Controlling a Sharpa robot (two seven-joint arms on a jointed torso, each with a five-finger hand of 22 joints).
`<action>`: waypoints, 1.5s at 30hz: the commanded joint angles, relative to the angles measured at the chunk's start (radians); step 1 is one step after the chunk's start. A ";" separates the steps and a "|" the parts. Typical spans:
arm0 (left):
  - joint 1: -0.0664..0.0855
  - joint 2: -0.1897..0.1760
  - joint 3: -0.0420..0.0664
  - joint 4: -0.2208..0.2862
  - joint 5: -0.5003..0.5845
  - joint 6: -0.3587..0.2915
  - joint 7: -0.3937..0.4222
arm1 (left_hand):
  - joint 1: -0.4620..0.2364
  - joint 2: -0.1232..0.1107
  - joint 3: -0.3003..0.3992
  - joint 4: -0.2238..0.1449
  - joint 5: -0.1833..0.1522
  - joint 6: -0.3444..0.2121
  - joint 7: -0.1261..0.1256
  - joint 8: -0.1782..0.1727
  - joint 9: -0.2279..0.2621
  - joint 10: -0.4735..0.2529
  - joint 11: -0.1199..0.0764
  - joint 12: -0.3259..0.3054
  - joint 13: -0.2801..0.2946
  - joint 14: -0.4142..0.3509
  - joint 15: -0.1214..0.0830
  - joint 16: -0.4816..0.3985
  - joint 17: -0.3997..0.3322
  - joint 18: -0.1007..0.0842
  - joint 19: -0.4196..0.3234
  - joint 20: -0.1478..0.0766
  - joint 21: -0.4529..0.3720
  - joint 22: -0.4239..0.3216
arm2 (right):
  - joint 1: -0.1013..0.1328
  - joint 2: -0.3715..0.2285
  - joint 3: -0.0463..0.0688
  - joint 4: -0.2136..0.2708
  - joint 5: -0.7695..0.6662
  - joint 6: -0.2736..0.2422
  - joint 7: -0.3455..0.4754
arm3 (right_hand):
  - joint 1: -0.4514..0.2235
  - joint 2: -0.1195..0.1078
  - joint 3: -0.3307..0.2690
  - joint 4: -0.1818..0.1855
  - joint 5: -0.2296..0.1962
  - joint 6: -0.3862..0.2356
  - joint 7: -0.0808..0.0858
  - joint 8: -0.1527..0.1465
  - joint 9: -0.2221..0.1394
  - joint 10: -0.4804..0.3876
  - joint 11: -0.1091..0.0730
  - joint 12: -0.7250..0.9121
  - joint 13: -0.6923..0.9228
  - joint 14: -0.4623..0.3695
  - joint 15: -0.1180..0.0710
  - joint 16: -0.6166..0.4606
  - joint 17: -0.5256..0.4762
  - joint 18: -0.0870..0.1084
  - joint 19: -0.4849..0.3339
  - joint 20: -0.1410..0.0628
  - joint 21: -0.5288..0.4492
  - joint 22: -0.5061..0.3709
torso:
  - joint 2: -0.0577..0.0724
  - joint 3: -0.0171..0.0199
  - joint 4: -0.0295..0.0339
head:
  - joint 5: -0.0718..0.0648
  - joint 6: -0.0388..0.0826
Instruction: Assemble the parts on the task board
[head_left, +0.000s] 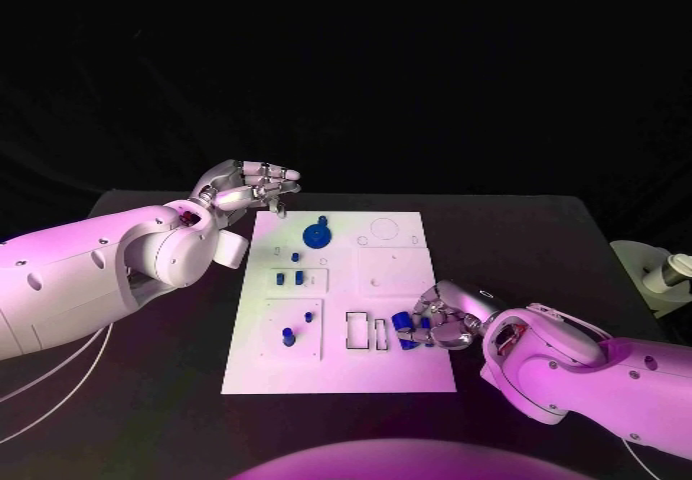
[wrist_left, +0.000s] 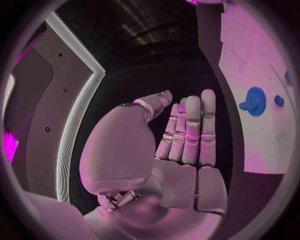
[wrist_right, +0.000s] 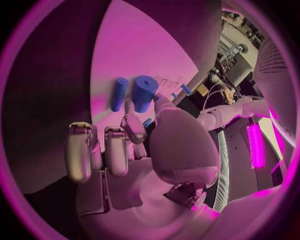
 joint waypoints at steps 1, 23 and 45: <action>0.000 0.001 0.001 0.004 0.000 0.018 0.004 | -0.007 0.002 -0.005 0.002 0.004 -0.007 0.001 -0.003 -0.001 -0.006 0.002 0.005 0.001 -0.006 0.001 0.006 -0.001 0.014 -0.003 0.005 -0.006 -0.001 | -0.006 0.011 0.000 -0.004 -0.045 0.052 -0.029 | -0.006 -0.001 -0.007 0.000 -0.005 0.003 -0.004 0.004 0.001 0.006 -0.003 0.006 0.004 0.070 -0.004 0.003 0.067 -0.018 0.065 -0.005 0.002 0.224 | 0.000 0.0000 -0.0012 | 0.002 -0.002; 0.001 -0.004 0.001 0.009 0.002 0.019 0.003 | -0.018 0.007 -0.008 0.013 0.004 -0.008 0.001 -0.002 -0.001 -0.010 0.003 0.010 0.004 -0.008 0.003 0.009 -0.002 0.014 -0.004 0.007 -0.010 -0.003 | -0.015 0.025 0.003 0.014 -0.059 -0.074 -0.055 | 0.139 0.081 0.034 -0.005 0.038 0.039 -0.032 0.045 0.023 0.058 -0.028 0.090 0.106 0.078 -0.025 0.018 0.113 -0.027 0.079 -0.022 0.046 0.239 | -0.001 0.0006 -0.0018 | 0.009 -0.001; 0.000 0.002 0.001 0.008 0.002 0.028 -0.004 | -0.018 0.007 -0.008 0.014 0.004 -0.008 0.001 -0.002 -0.001 -0.012 0.002 0.011 0.004 -0.008 0.002 0.010 -0.002 0.015 -0.004 0.007 -0.010 -0.004 | 0.025 0.087 0.012 0.051 0.043 -0.006 -0.015 | 0.102 0.102 0.097 0.000 0.019 0.071 -0.047 0.071 0.032 0.087 -0.041 0.128 0.155 0.081 -0.037 0.023 0.131 -0.028 0.081 -0.035 0.051 0.240 | 0.001 -0.0005 0.0007 | 0.015 -0.005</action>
